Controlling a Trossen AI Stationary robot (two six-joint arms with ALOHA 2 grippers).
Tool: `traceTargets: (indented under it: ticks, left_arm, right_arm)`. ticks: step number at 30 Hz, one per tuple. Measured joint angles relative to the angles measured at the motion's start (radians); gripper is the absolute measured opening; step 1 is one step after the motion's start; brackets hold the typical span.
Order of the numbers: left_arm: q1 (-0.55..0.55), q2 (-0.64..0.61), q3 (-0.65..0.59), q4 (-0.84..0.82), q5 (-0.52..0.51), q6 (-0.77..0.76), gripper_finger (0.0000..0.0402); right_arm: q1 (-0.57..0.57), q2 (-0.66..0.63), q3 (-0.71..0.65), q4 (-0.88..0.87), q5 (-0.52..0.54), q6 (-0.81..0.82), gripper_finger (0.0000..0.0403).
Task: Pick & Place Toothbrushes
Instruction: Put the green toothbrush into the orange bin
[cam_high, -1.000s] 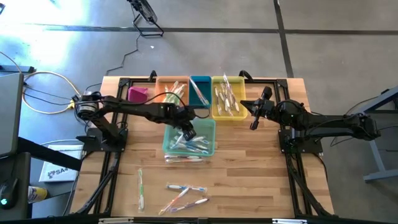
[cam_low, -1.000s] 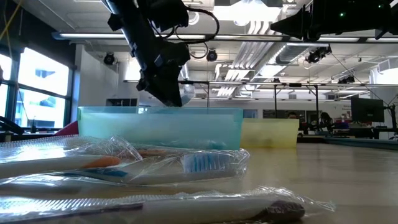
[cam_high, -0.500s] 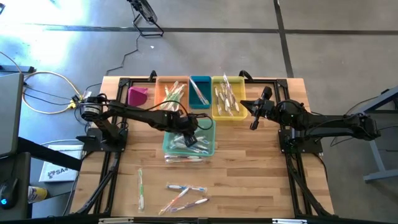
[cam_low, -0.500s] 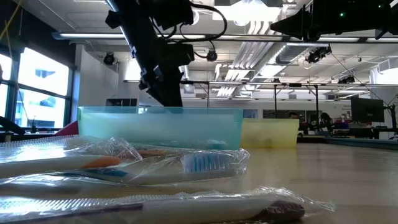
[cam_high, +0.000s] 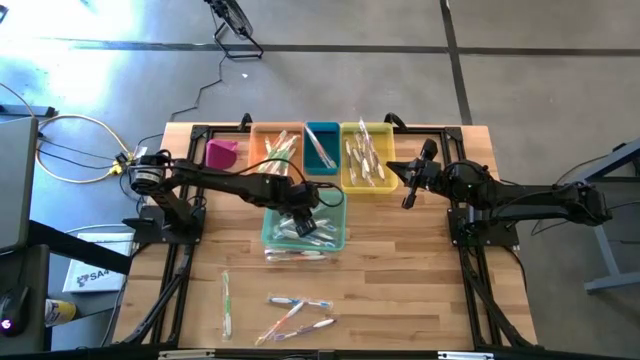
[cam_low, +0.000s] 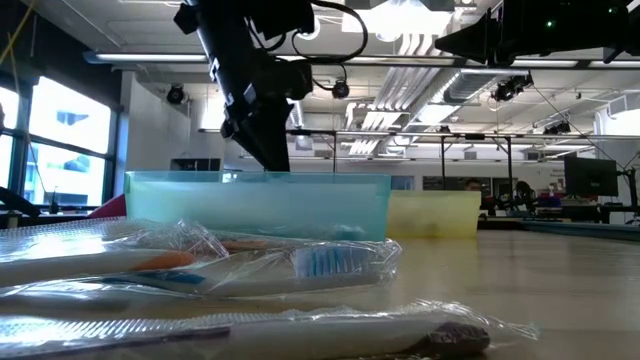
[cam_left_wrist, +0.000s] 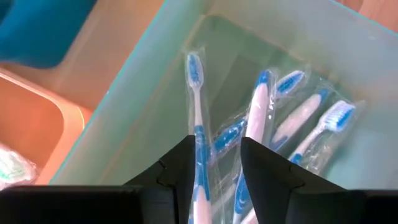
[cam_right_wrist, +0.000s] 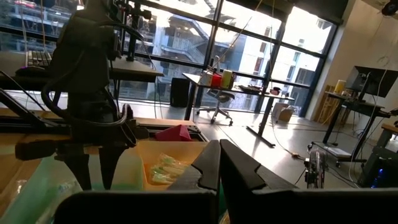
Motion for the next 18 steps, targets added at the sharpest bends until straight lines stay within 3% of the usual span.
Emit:
traceTargets:
  ticks: [11,18]
  left_arm:
    - [0.000,-0.014,0.003,-0.012,0.008,-0.019,0.0125]
    - [0.000,-0.036,0.003,-0.144,-0.127,-0.048,0.0125]
  right_arm:
    - [0.000,0.000,0.000,-0.002,0.000,0.000,0.0002]
    - [0.000,0.000,0.000,-0.003,0.000,0.000,0.0002]
